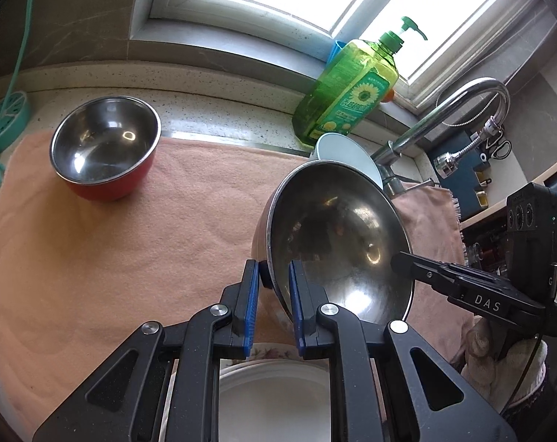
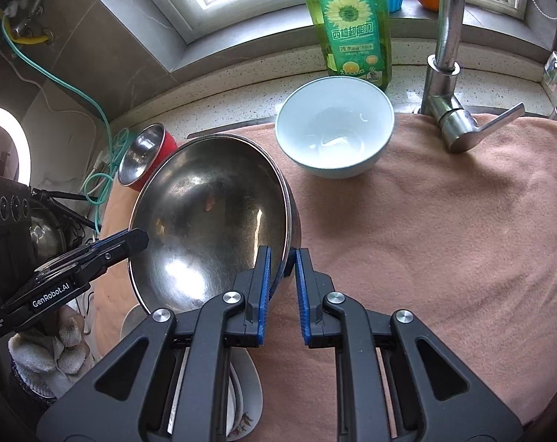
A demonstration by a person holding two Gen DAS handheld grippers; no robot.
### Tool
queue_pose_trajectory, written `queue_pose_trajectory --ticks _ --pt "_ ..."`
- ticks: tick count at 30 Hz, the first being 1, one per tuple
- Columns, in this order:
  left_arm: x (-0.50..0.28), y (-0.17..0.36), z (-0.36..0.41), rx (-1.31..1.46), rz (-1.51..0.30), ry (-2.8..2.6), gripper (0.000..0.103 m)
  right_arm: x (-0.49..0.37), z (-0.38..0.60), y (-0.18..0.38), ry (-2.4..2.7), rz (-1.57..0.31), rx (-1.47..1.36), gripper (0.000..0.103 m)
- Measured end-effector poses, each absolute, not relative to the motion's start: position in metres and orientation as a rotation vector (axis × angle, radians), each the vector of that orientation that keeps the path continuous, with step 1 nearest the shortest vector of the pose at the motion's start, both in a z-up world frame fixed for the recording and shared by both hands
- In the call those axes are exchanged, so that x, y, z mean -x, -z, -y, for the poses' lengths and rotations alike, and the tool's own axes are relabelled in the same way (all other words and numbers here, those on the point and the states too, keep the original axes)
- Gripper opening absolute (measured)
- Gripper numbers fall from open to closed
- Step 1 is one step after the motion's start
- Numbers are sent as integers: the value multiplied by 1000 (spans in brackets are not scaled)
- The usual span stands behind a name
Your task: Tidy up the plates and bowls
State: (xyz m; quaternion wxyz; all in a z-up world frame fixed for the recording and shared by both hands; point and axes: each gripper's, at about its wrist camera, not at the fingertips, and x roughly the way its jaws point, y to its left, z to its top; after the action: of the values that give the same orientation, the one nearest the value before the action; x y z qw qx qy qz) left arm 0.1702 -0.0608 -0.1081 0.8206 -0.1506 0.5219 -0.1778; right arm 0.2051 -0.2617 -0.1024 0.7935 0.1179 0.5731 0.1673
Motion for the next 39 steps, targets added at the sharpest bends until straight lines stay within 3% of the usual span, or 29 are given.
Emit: queue_pose_trajectory --ticks 39 --pt "-113 135 152 194 -1247 571 15 -118 355 138 -184 -1298 -351 14"
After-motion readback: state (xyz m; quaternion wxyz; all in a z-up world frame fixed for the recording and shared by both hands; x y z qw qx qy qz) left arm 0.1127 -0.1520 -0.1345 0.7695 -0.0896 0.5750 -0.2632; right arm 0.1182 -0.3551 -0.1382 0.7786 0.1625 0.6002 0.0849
